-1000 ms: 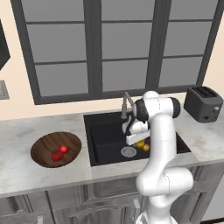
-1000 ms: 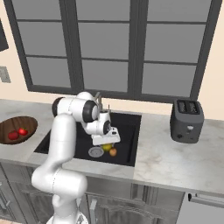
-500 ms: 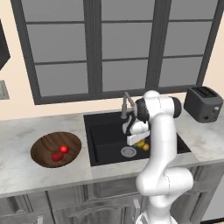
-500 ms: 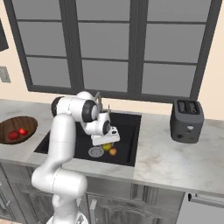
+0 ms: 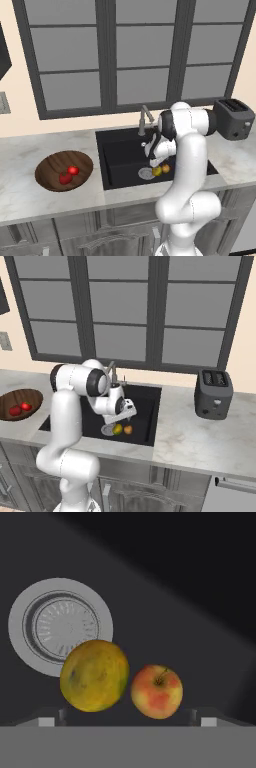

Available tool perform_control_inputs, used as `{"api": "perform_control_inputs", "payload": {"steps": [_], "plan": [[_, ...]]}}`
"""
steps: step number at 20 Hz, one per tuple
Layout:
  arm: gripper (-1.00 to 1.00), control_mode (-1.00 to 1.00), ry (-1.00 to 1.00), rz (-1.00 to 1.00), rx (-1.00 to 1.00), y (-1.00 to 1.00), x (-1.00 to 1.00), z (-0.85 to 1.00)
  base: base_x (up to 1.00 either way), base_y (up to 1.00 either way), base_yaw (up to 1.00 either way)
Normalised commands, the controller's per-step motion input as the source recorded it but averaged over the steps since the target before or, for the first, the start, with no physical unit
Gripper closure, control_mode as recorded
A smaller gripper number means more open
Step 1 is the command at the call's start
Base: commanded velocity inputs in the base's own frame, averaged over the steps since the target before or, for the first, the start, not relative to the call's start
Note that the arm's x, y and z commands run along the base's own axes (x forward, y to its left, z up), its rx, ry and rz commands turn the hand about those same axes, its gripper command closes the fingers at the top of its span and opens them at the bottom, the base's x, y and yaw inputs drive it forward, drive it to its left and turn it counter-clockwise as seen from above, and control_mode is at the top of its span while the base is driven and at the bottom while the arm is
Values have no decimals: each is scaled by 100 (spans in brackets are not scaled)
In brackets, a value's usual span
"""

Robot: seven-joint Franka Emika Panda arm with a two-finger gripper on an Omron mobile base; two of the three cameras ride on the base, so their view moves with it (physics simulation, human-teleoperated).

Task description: There is a mixed pile of frozen fruits and vegetables on the counter. Locate all the frozen vegetables and place the items in a bowl on the counter. Take all the frozen fruits and defrost them in a running sink.

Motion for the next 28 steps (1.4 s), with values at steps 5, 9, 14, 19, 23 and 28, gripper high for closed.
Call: {"api": "perform_control_inputs", "payload": {"steps": [5,9,14,19,23,28], "plan": [[-100,-100,-15,11,0,-10,-41,43,0,0,0],[-100,-100,-16,12,0,-9,-39,51,0,0,0],[-100,-100,-13,11,0,-2,-19,62,0,0,0],[-100,-100,-5,6,4,-2,0,67,0,0,0],[-100,-100,3,0,10,-10,-2,56,0,0,0],[-100,-100,5,0,8,-6,-14,50,0,0,0]]}}
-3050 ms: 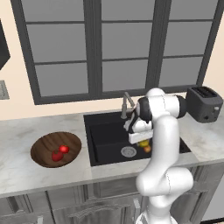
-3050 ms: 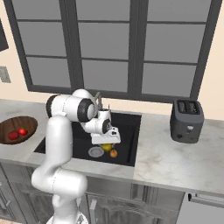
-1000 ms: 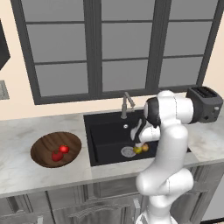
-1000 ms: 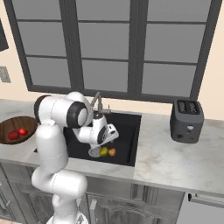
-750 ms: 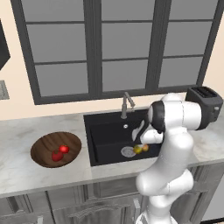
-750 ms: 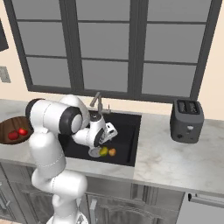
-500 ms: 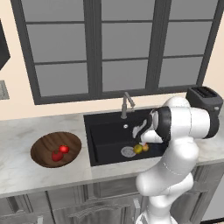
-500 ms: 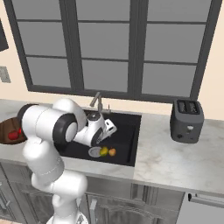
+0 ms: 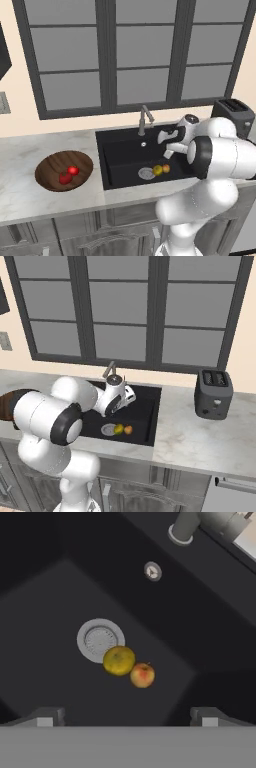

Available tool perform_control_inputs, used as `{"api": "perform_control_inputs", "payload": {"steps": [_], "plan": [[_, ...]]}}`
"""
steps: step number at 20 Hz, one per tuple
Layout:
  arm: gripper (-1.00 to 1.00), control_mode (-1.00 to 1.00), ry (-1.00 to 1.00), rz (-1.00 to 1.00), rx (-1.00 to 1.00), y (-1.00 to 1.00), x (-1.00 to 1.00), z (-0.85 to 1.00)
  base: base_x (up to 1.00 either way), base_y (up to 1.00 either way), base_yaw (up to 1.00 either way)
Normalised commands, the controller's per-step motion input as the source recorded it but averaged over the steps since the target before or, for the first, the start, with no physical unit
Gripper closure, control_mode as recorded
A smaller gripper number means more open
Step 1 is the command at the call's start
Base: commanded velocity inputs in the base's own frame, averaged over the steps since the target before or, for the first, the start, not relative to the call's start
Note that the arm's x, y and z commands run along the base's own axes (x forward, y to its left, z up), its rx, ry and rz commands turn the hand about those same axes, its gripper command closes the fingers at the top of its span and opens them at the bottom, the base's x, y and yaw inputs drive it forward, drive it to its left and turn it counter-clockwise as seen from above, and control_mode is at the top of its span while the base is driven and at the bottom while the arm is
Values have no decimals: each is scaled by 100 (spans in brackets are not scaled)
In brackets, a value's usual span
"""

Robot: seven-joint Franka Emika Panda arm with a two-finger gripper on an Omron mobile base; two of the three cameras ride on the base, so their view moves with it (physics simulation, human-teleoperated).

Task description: There is a mixed pile of frozen fruits and vegetables on the counter. Locate all the frozen vegetables and place the items in a bowl on the counter. Take all the frozen fruits and defrost them in a running sink.

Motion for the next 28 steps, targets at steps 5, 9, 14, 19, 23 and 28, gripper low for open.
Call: {"api": "perform_control_inputs", "payload": {"steps": [5,9,14,19,23,28], "plan": [[-100,-100,5,0,3,0,-29,40,0,0,0],[-100,-100,4,0,0,0,-36,33,0,0,0],[-100,-100,3,0,0,0,-41,29,0,0,0],[-100,-100,1,0,0,0,-44,31,0,0,0],[-100,-100,0,0,1,0,-28,51,0,0,0],[-100,-100,0,0,2,-1,-26,51,0,0,0]]}}
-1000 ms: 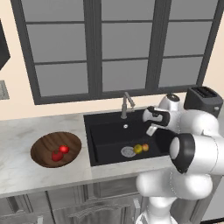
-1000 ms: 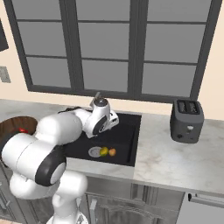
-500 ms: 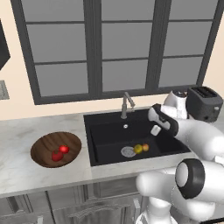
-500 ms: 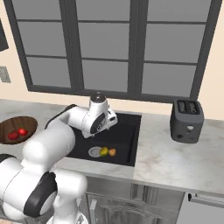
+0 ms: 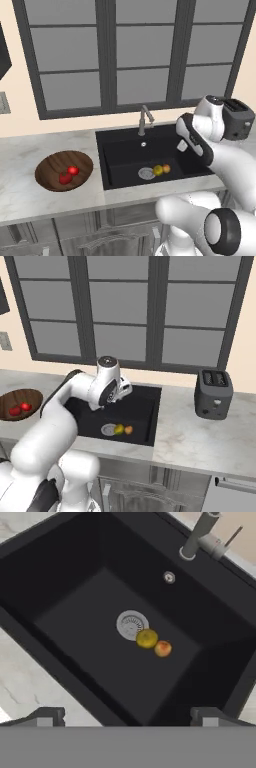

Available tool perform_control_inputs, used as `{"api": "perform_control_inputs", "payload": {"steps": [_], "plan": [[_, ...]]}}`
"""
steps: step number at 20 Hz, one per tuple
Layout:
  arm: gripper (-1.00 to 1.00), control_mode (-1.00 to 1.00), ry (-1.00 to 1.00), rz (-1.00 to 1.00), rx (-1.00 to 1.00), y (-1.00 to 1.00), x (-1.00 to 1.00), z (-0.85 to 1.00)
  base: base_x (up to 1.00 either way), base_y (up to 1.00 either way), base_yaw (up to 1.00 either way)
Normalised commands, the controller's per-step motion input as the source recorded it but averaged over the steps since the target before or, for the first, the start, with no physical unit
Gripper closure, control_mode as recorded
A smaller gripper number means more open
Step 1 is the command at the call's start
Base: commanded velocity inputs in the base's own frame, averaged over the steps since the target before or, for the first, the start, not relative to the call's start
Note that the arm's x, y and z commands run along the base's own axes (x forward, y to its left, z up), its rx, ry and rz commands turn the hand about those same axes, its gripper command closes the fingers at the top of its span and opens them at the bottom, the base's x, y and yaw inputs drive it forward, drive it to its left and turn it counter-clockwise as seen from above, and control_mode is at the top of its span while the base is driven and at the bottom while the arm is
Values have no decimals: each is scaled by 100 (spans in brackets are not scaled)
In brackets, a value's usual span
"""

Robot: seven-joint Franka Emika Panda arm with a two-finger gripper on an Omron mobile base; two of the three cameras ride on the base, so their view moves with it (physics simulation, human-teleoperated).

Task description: There is a mixed pile of frozen fruits and vegetables on the counter. Locate all the frozen vegetables and place the items in a bowl on the counter. Take all the frozen fruits and defrost them in a running sink.

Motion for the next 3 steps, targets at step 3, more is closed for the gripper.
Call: {"api": "perform_control_inputs", "payload": {"steps": [3], "plan": [[-100,-100,1,0,1,0,-34,37,0,0,0]]}}
